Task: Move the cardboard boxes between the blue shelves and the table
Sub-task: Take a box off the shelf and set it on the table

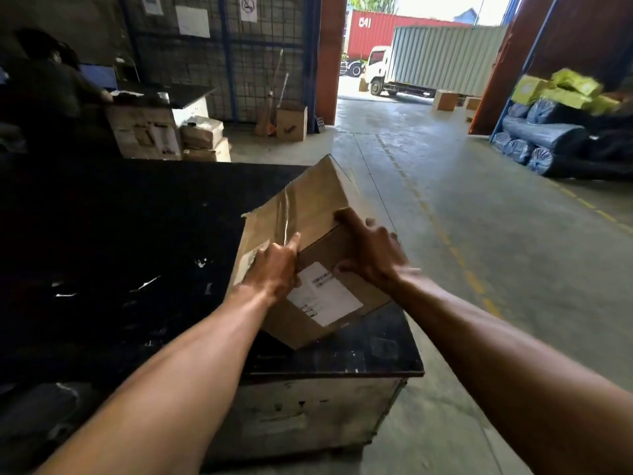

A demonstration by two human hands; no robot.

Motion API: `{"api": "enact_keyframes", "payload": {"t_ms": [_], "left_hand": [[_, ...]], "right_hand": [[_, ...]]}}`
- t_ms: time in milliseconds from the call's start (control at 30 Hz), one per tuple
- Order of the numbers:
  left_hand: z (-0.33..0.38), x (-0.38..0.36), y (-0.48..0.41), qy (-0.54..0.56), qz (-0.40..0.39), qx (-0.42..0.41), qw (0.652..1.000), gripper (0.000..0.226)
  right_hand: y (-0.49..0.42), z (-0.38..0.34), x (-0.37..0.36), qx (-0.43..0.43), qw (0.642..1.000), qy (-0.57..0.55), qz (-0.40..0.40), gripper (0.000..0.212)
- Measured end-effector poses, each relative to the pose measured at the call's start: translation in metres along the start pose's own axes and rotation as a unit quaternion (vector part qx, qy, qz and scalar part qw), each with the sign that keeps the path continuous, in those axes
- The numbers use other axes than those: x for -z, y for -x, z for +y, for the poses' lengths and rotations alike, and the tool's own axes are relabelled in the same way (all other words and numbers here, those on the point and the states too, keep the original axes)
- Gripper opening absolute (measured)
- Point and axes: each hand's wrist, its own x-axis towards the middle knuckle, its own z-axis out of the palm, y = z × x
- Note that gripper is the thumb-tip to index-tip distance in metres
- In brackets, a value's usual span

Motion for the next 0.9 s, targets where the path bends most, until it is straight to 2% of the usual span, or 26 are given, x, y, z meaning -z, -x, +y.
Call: {"api": "enact_keyframes", "payload": {"t_ms": [133,267,433,500,567,600,667,733,800,900], "left_hand": [[0.017,-0.006,0.004,-0.039,0.016,-0.082,0.996,0.039],[0.037,-0.032,0.011,-0.096,-0.013,-0.109,0.989,0.038],[0.065,-0.055,0.022,-0.101,-0.039,-0.141,0.984,0.021],[0.066,-0.062,0.021,-0.078,-0.038,-0.152,0.985,0.029],[0.057,-0.061,0.017,-0.067,-0.059,-0.139,0.986,0.061],[0.049,-0.059,0.015,-0.1,-0.073,-0.108,0.986,0.079],[0.032,-0.055,0.016,-0.152,-0.111,0.02,0.982,0.1],[0.018,-0.057,0.018,-0.096,-0.153,0.136,0.974,0.105],[0.014,-0.062,0.02,-0.053,-0.154,0.153,0.975,0.104],[0.02,-0.067,0.019,-0.025,-0.14,0.145,0.979,0.104]], "right_hand": [[0.037,0.025,-0.016,-0.047,0.997,-0.053,0.026,0.083],[0.077,0.049,-0.039,-0.144,0.986,-0.068,0.041,0.084],[0.108,0.081,-0.055,-0.212,0.974,-0.064,0.056,0.083],[0.115,0.088,-0.059,-0.222,0.972,-0.055,0.052,0.082],[0.112,0.092,-0.058,-0.215,0.976,-0.015,0.04,0.082],[0.109,0.094,-0.057,-0.206,0.978,0.021,0.03,0.083],[0.102,0.096,-0.054,-0.165,0.982,0.091,0.014,0.09],[0.099,0.098,-0.053,-0.113,0.99,0.087,0.0,0.092],[0.099,0.1,-0.052,-0.089,0.994,0.058,-0.006,0.09],[0.099,0.104,-0.047,-0.104,0.992,0.063,-0.022,0.1]]}}
